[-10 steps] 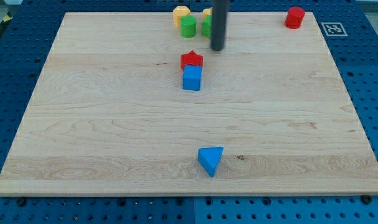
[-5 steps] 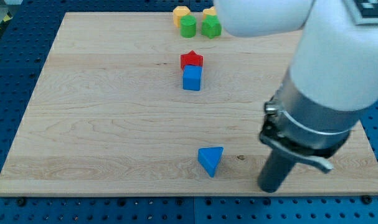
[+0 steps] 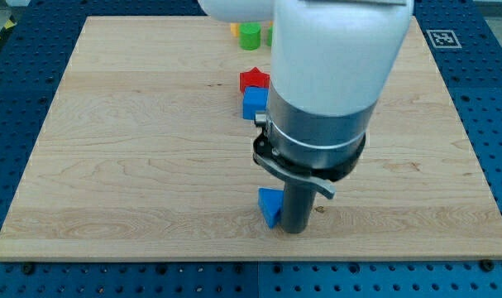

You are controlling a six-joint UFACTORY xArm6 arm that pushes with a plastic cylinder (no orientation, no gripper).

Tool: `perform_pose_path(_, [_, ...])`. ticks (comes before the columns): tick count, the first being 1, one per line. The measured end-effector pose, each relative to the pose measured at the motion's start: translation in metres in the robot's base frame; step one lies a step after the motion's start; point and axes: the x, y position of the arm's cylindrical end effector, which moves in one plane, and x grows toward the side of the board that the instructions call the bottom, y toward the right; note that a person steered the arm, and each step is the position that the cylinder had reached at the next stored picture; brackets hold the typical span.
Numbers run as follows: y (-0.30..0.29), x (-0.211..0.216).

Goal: Move the blue triangle to center

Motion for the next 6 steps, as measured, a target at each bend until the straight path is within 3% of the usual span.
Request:
perform_pose_path(3, [-0.058,0.015])
perform_pose_path(6, [-0.010,-0.023])
